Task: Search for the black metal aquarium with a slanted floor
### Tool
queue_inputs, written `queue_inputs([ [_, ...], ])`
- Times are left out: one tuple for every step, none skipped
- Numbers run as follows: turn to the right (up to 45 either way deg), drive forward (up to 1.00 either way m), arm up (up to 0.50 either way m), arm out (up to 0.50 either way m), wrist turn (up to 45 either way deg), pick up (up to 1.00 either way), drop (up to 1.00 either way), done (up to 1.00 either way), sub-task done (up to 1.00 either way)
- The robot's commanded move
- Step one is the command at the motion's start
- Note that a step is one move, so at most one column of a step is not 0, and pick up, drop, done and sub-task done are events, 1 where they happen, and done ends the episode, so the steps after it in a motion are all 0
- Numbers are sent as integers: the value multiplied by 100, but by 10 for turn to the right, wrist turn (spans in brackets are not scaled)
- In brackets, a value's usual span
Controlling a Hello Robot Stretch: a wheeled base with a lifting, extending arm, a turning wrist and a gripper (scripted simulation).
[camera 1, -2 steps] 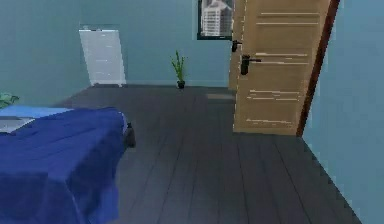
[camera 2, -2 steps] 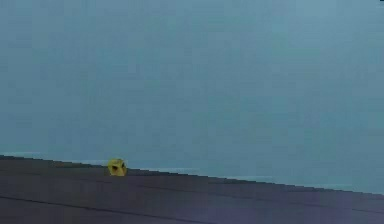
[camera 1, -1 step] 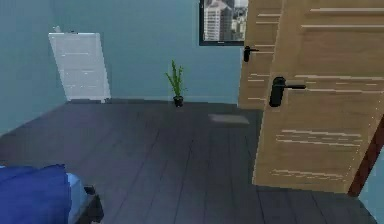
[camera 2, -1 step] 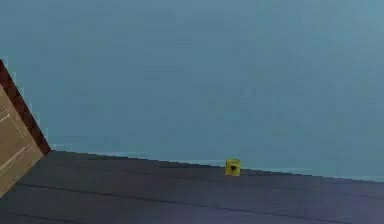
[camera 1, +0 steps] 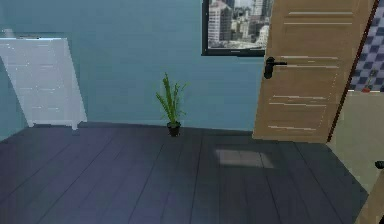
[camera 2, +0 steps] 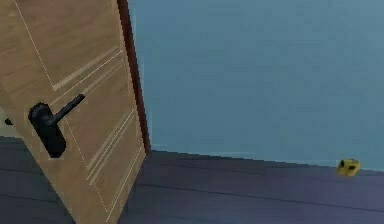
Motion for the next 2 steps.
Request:
queue_inputs([
  [-150,0,0,0,0,0,0,0,0],
  [0,20,0,0,0,0,0,0,0],
])
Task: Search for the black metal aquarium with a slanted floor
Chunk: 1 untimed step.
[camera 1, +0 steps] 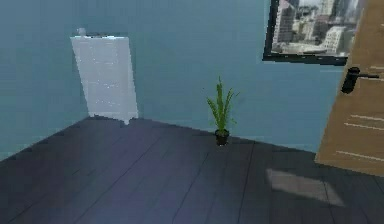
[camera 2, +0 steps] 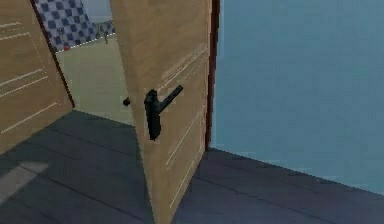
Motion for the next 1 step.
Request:
queue_inputs([
  [210,0,0,0,0,0,0,0,0],
])
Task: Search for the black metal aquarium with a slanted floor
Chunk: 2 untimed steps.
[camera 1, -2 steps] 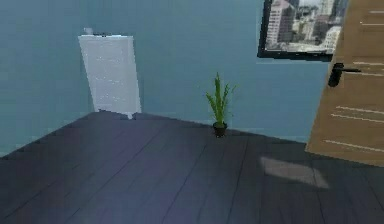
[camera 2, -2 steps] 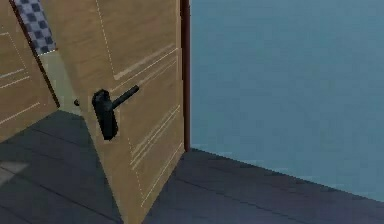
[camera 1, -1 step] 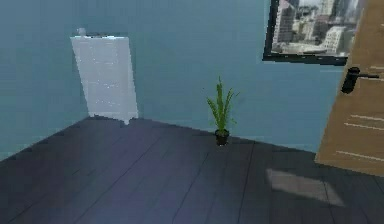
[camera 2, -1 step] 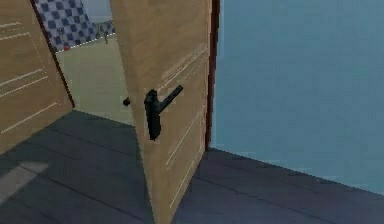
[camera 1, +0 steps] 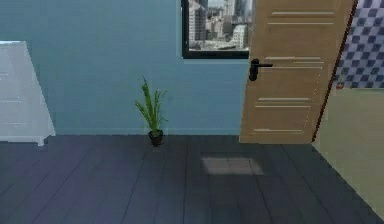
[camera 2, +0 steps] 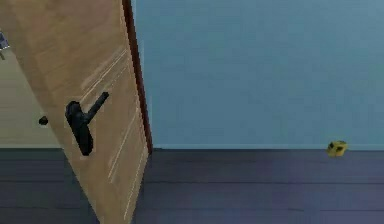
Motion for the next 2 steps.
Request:
queue_inputs([
  [0,60,0,0,0,0,0,0,0],
  [450,0,0,0,0,0,0,0,0],
])
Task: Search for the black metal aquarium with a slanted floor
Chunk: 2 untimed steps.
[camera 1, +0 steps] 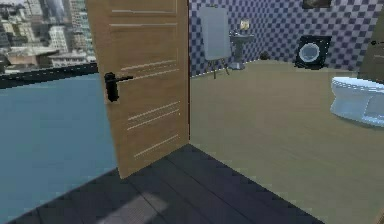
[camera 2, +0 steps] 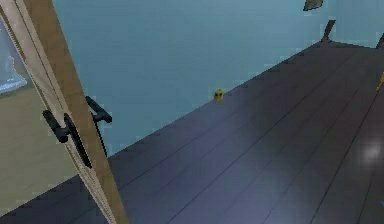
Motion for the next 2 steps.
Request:
queue_inputs([
  [60,0,0,0,0,0,0,0,0],
  [0,40,0,0,0,0,0,0,0],
])
